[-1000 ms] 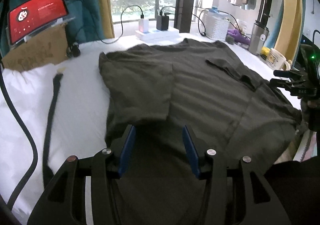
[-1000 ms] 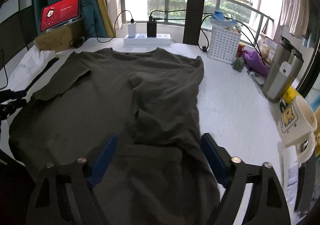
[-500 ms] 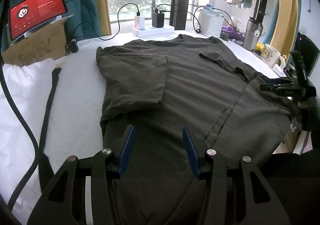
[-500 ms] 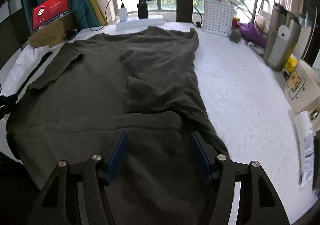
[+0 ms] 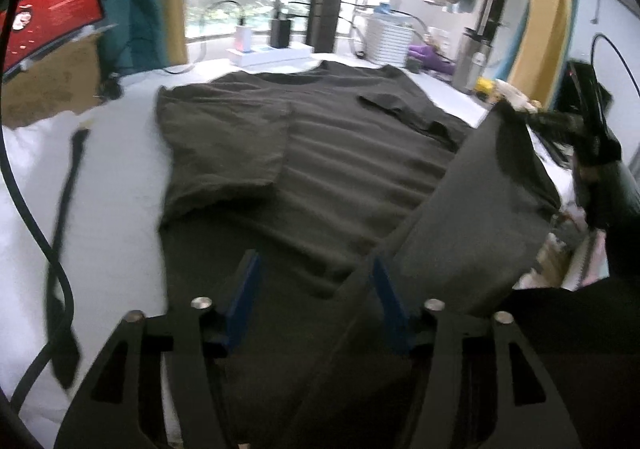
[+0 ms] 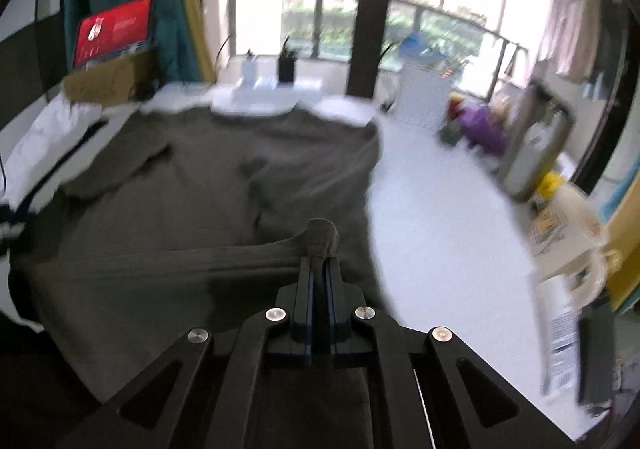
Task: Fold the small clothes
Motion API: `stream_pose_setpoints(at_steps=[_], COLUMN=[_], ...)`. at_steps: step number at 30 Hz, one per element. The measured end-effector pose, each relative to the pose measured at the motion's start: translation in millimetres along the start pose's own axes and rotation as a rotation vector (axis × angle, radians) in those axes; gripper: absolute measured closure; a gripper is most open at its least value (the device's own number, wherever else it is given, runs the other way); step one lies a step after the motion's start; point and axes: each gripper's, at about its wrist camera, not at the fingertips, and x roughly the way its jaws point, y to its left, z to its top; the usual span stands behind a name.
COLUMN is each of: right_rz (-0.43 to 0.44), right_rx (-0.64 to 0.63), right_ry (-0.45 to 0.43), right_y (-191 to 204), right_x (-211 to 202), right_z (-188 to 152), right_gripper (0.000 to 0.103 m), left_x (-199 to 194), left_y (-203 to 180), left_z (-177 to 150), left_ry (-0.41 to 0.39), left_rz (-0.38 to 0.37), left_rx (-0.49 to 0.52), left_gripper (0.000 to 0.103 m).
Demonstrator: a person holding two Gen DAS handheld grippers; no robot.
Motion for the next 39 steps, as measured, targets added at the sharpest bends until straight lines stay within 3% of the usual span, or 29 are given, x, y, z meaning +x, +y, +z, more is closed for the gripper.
stream_pose_setpoints(at_steps=[8,15,23,26,28,29,39], right_rz=[-0.03,-0.032,-0.043,-0.054,-0.07,-0.073,-0.107], right_rx=[-0.012,-0.019,-0.04,-0.054,-0.047,-0.042,0.012], right_ry=[-0.075,-0.168,-0.295,-0.337,-0.36,-0.365,-0.418], right_y=[-3,8,20,24,21,18,2], right_x=[-32,-66,-110,-128,-138,-141,-164], right_z=[15,30,56,63,65,66,61], right_gripper=[0.098,0.098,0.098,0.098,0.098,0.098,0.098], left_x=[8,-2,9,-3,-16,-23,-80], left_y=[-19,-26,-31,-30,-31,-31,-36], left_z=[-8,-16,-23,-23,-21,-21,16], left_ry=[0.069,0.062,0.085,0.05,0.012,-0.004,-0.176], left_rz=[-0.041,-0.145,-0.075,-0.076,-0.073,-0.062,0.029], left_rx=[0.085,0.094,0.106,0.105,0.122,0.136,0.182], left_gripper=[0.036,0.036,0.037,0.074,0.083,0.093,0.097])
